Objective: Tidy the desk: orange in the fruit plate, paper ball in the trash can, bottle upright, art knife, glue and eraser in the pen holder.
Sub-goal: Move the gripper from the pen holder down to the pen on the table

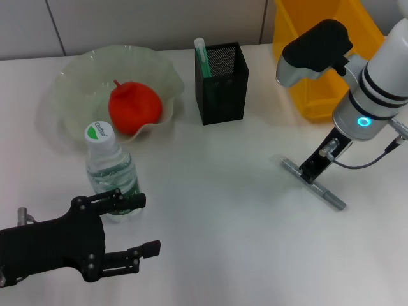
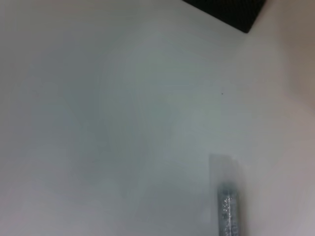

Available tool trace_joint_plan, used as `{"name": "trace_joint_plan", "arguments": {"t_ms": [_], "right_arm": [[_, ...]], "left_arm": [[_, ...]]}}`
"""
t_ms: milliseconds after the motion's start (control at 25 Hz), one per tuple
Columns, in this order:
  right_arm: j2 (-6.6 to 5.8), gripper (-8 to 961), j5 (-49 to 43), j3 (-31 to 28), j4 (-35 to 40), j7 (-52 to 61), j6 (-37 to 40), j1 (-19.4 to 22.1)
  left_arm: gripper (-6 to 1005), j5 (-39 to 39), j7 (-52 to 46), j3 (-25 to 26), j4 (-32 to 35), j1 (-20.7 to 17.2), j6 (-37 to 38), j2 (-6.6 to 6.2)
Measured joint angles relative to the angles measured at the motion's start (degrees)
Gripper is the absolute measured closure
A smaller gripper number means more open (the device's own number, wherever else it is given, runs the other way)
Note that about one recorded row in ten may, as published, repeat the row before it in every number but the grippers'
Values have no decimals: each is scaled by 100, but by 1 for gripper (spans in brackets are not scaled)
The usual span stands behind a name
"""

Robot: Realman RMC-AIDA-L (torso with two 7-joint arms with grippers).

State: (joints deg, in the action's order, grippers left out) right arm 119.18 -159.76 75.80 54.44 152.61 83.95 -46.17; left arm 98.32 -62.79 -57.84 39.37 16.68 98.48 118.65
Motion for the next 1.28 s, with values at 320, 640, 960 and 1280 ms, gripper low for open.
{"name": "trace_joint_plan", "arguments": {"t_ms": [320, 640, 960, 1280], "right_arm": [[-5, 916, -12, -35, -88, 4, 9, -68], [-7, 832, -13, -118, 13, -22, 12, -38], [-9, 572, -13, -96, -57, -38, -20, -52], [-9, 516, -13, -84, -157, -41, -43, -70]], "left_arm": [[213, -6, 11, 19, -8, 2, -4, 0], [213, -7, 17, 33, -9, 2, -5, 0], [213, -7, 16, 38, -8, 2, -5, 0], [213, -6, 19, 30, -9, 2, -18, -7]]}}
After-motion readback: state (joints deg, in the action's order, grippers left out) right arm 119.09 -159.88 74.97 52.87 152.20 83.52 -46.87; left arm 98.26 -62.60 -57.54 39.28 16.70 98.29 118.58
